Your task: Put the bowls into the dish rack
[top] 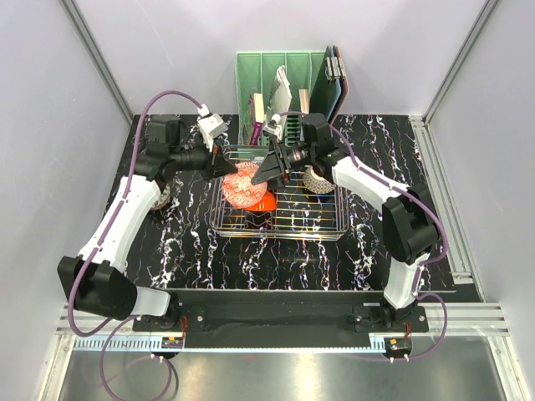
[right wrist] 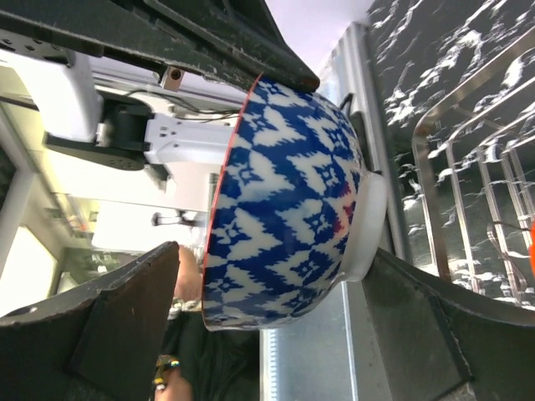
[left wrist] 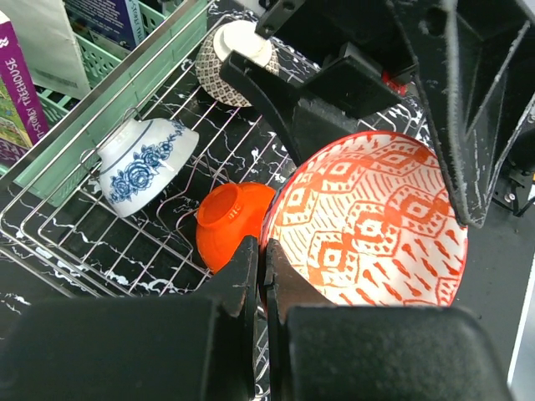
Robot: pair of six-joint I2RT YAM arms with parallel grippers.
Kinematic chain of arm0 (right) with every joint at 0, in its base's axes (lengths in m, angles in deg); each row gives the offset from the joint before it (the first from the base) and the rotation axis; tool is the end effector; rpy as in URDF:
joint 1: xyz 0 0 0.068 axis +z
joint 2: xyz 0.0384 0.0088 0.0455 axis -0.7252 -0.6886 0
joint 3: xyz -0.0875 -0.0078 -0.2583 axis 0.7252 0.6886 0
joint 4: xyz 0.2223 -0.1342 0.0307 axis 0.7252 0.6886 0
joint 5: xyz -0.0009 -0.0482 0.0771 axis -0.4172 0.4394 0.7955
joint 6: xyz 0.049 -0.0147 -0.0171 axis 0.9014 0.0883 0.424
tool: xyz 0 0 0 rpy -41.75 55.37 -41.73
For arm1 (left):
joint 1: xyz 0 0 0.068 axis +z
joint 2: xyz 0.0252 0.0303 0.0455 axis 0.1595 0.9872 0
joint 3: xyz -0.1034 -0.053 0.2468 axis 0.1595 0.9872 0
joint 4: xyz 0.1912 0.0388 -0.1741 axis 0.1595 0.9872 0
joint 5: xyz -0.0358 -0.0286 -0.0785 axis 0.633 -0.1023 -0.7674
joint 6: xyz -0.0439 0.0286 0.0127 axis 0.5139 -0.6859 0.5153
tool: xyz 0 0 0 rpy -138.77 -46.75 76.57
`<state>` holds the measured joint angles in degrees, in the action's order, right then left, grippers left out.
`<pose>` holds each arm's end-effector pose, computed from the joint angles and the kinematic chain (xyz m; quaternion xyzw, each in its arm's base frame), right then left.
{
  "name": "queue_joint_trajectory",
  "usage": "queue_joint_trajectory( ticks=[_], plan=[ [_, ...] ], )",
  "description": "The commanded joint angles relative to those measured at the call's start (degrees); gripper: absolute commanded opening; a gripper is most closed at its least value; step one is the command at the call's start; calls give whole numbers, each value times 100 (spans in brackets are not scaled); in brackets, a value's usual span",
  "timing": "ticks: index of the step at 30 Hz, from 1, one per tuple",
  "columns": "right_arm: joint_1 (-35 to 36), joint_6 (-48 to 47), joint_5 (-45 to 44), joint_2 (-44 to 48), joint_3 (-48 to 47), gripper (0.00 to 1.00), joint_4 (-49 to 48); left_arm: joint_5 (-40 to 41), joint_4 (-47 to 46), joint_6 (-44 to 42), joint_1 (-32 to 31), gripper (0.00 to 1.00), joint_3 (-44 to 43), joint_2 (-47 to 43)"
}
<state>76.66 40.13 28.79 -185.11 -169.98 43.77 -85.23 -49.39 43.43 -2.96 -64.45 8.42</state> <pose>0.3501 0.2433 0.2994 -0.2581 0.6949 0.6689 0.0557 0.2780 -0.0872 0.3700 0.3741 0.7402 -0.3553 0.4312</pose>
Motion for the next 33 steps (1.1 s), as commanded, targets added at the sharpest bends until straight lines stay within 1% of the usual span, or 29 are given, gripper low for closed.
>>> queue_joint_trajectory(
  ticks=[1,2,7,8,10,14,16,17,20,23,24,26,27,28,29,30,31,33],
  plan=[
    [32,1919,278,52,340,96,-2682,168,-510,153,-95,0,59,-232],
    [32,2077,278,-9,358,96,-2773,186,-528,162,-95,0,77,-276],
    [32,2114,278,17,376,89,-2888,239,-590,154,-96,0,182,-347],
    [24,2105,278,60,411,85,-2888,256,-590,162,-95,0,191,-338],
    [24,2096,278,105,463,81,-2897,257,-607,162,-104,0,200,-329],
    [24,2070,278,193,507,67,-2906,256,-625,171,-104,0,183,-276],
    [24,2070,295,193,508,62,-2906,257,-634,171,-95,0,191,-276],
    [24,2079,295,175,499,57,-2915,265,-634,171,-95,0,200,-294],
    [24,2193,313,158,481,46,-3002,292,-643,162,-104,0,253,-329],
    [24,2474,331,157,499,35,-3327,327,-678,145,-95,0,340,-364],
    [24,2527,339,149,507,28,-3467,327,-695,154,-95,0,350,-364],
    [24,2676,357,158,508,18,-3591,327,-704,145,-96,0,358,-356],
    [24,2694,366,175,490,0,-3609,336,-704,171,-95,0,341,-321],
    [24,2677,374,184,481,0,-3600,344,-695,189,-104,0,323,-294],
    [15,2668,383,193,472,0,-3592,362,-687,198,-96,5,280,-277],
    [24,2650,392,201,481,0,-3583,397,-669,198,-95,14,253,-259],
    [15,2598,383,219,499,0,-3565,415,-669,206,-104,36,244,-259],
    [-3,2405,366,236,525,0,-3381,432,-660,215,-96,44,209,-259]
  ],
)
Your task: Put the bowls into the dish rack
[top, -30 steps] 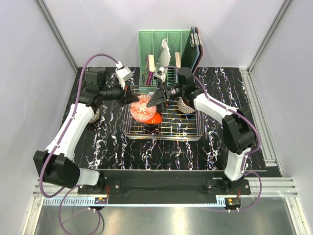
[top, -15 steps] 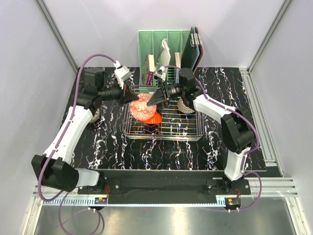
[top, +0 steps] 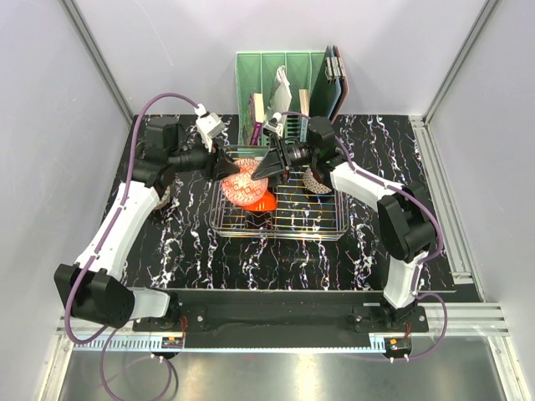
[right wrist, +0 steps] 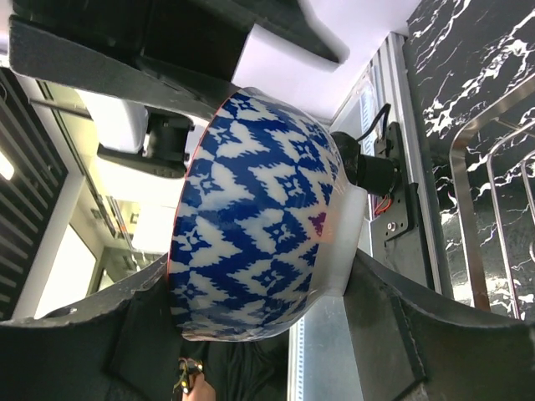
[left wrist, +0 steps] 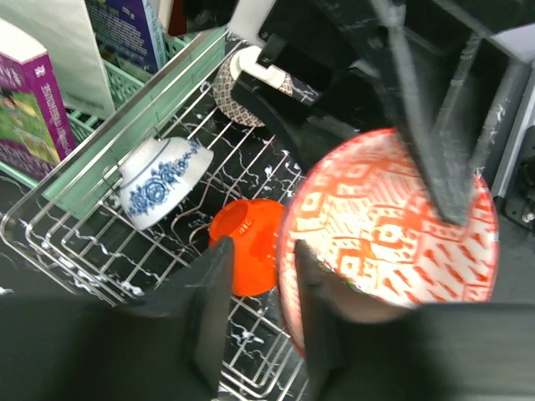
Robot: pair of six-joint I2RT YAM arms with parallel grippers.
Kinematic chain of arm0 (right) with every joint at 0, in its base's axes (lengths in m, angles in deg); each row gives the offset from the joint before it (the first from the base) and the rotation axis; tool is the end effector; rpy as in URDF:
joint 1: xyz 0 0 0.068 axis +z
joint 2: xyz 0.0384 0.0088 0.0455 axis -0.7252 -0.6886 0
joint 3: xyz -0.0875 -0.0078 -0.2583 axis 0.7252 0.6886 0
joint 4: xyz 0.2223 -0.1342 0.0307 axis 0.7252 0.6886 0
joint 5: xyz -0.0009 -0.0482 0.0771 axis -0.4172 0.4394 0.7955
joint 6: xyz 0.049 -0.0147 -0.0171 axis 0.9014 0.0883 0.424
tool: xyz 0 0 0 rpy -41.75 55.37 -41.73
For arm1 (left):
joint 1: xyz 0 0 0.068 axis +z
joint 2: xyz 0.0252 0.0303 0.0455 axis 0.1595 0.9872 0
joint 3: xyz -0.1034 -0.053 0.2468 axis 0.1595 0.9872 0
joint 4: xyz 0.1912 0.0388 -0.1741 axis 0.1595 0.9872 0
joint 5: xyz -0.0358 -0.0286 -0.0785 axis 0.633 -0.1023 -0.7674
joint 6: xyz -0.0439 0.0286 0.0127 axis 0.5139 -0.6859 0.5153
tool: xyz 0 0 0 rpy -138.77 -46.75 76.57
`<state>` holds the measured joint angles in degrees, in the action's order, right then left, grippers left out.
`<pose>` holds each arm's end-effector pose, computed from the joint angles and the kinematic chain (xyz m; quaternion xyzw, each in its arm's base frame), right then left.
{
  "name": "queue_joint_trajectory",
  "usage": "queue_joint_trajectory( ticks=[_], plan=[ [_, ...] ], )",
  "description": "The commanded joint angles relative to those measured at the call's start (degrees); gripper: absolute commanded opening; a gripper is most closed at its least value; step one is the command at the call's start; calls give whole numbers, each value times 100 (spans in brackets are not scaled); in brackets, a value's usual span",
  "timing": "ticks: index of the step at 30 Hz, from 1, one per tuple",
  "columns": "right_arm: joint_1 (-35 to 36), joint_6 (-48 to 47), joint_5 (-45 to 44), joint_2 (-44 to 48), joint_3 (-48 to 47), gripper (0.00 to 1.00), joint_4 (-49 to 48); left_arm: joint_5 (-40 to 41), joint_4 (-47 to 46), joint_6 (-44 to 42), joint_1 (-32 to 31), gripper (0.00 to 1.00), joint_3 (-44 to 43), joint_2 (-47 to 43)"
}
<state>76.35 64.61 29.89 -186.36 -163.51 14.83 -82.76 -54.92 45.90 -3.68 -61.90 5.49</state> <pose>0.3545 0.2434 0.2947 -0.2217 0.6721 0.7056 0.0358 0.2701 -0.0881 0.3764 0.3677 0.7289 -0.3400 0.4667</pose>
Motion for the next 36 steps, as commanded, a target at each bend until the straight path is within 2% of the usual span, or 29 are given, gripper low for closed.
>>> queue_joint_trajectory(
  ticks=[1,2,7,8,11,12,14,15,16,19,20,21,22,26,28,31,36],
  plan=[
    [19,-122,213,361,-104,0,-391,211,-107,-23,-23,51,-55,34],
    [2,-210,195,370,-104,0,-190,220,-107,-23,-32,56,-64,25],
    [-112,-912,64,414,-174,0,531,378,-98,-14,-15,63,-108,-45],
    [-130,-1149,11,440,-244,0,1133,405,-98,-23,-6,66,-117,-62],
    [-227,-2475,-410,563,-429,0,2636,475,-98,56,99,67,-152,-176],
    [-262,-2835,-516,642,-438,0,2833,502,-98,56,126,68,-161,-203],
    [-385,-3425,-937,712,-691,0,3953,502,-72,56,284,69,-170,-256],
    [-420,-4072,-1148,791,-815,0,4369,510,-46,39,337,69,-170,-256],
    [-446,-4400,-1620,844,-938,0,4800,511,15,30,468,69,-178,-265],
    [-517,-5201,-2420,1090,-1167,0,5715,414,156,-67,775,70,-109,-300],
    [-526,-5569,-2598,1152,-1246,0,6084,414,191,-137,837,71,-82,-326],
    [-526,-5746,-2844,1265,-1290,0,6305,431,244,-172,916,78,-64,-344],
    [-535,-5905,-3238,1327,-1308,0,6577,458,340,-216,1065,79,-21,-361],
    [-535,-6818,-4400,1574,-1379,0,7299,790,464,-418,1452,83,190,-493],
    [-535,-7109,-5041,1618,-1318,0,7589,1010,525,-515,1620,91,313,-519],
    [-526,-7522,-5719,1767,-1072,0,7739,1484,631,-673,1831,98,489,-511],
    [-517,-7839,-6686,2022,-711,0,7801,1671,640,-761,2367,99,797,-432]
  ],
)
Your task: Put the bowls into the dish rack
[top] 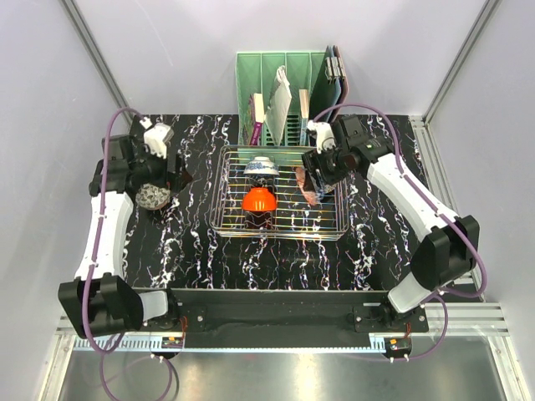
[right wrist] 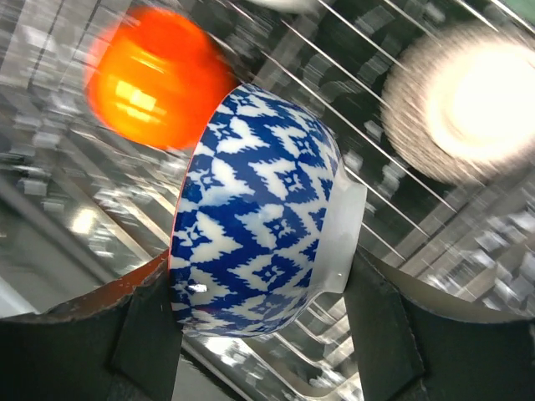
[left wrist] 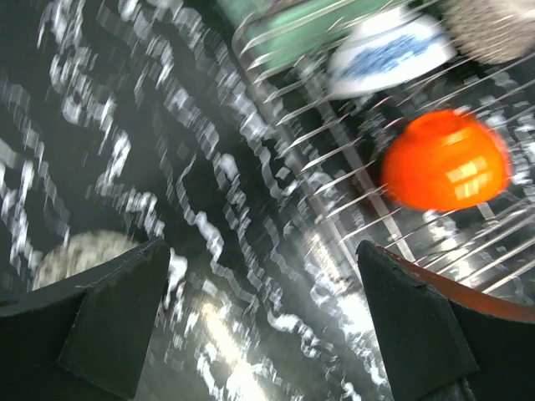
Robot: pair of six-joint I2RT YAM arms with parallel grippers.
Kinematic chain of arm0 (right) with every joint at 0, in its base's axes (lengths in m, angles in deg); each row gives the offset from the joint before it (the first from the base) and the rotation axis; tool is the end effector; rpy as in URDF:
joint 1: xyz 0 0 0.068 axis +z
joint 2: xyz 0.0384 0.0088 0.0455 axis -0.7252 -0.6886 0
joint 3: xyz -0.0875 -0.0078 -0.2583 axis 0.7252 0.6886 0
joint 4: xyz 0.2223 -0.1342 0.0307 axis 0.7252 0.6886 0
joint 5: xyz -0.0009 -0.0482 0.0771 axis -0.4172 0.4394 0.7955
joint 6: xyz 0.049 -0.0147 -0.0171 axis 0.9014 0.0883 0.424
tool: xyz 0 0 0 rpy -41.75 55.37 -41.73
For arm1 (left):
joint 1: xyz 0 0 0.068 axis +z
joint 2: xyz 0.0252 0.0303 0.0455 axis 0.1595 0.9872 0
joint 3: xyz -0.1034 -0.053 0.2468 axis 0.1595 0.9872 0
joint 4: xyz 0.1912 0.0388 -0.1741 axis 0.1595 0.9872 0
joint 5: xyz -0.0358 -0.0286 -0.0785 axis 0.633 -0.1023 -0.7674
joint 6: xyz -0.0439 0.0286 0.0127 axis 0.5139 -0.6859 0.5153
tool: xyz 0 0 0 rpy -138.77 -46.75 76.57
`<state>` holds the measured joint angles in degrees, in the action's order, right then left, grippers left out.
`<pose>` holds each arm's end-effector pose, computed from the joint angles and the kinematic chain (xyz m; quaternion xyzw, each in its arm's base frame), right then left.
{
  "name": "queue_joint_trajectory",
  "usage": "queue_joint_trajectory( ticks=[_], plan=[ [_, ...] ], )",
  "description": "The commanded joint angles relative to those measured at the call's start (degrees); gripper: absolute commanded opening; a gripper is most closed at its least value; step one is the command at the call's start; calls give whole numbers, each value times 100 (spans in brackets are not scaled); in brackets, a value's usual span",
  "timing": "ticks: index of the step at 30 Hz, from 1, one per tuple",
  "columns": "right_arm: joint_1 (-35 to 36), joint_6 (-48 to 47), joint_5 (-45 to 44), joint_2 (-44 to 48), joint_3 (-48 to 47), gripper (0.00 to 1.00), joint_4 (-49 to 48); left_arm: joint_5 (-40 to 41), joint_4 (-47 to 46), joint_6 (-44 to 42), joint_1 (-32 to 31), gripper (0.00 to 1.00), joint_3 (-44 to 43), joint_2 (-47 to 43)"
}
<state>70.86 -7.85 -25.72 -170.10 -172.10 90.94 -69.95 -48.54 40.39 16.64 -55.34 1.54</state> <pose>0.3096 0.1536 0.3324 -0.2829 0.8881 0.2177 0.2896 0.2637 0.0147 0.3437 0.2039 0.8450 -0.1596 0.4678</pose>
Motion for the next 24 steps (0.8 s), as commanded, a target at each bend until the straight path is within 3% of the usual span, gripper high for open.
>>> queue_joint_trajectory(
  ticks=[1,13,24],
  plan=[
    [40,-655,-1283,405,218,0,191,425,2,-202,413,99,159,16],
    [409,-1042,-2822,81,526,0,463,671,10,-245,1160,99,405,184],
    [1121,-1095,-4158,-684,693,0,86,539,28,-430,1539,99,467,131]
  ],
)
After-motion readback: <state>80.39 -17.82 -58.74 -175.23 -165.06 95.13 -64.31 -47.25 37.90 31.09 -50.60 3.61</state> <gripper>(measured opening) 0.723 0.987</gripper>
